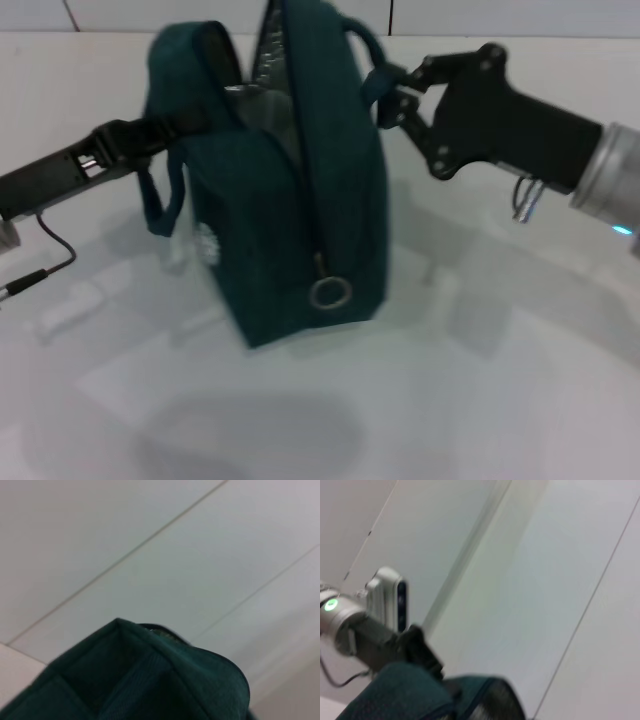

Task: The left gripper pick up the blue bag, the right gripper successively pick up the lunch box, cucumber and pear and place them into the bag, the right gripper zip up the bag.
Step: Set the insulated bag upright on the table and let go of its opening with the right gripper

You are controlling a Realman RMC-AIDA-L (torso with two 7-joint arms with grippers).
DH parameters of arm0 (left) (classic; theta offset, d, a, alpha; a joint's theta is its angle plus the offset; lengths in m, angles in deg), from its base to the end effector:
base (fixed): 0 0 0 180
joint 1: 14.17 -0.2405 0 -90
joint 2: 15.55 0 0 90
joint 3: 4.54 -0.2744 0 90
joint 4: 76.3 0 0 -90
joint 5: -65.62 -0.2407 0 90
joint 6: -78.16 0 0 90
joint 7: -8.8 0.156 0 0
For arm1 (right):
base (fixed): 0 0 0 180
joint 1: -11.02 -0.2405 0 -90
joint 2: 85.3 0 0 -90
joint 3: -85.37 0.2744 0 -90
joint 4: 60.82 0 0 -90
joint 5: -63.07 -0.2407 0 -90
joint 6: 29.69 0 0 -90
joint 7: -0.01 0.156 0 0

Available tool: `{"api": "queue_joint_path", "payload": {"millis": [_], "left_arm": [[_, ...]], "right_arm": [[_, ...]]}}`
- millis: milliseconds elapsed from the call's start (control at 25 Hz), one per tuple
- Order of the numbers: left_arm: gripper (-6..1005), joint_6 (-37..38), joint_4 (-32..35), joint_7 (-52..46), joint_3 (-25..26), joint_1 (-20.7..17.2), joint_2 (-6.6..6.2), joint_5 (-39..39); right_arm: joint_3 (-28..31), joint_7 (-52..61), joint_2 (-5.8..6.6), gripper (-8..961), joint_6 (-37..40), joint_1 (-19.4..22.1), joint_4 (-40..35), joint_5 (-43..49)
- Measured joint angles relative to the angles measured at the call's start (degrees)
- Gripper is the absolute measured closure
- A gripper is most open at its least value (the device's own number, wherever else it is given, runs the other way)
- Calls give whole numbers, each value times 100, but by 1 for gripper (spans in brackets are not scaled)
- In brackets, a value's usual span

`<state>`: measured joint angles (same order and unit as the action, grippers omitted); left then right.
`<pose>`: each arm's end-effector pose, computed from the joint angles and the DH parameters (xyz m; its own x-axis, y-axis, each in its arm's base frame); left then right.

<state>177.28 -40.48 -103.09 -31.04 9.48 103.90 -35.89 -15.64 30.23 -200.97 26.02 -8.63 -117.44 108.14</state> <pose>-0.3111 0.3331 0.0311 0.1056 0.6506 0.7520 0.7862 -0.5177 0.3375 0.1588 0.3764 -0.0603 0.7400 0.4819 -0.4693 0.0588 -0.7414 -0.6685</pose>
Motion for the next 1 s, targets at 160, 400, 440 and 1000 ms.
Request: {"api": "queue_joint_path", "payload": {"millis": [160, 400, 440, 1000], "left_arm": [[958, 2, -220, 2, -210, 108, 3, 3], [958, -27, -619, 59, -555, 377, 27, 9], [958, -32, -664, 76, -574, 408, 30, 9], [958, -831, -1336, 576, -1024, 753, 48, -7]], "right_arm": [[246, -45, 34, 894, 275, 427, -388, 36], [702, -20, 67, 895, 1024, 948, -423, 57], [743, -14, 72, 895, 1130, 1047, -400, 59], [882, -11, 88, 896, 1322, 1354, 7, 281]]}}
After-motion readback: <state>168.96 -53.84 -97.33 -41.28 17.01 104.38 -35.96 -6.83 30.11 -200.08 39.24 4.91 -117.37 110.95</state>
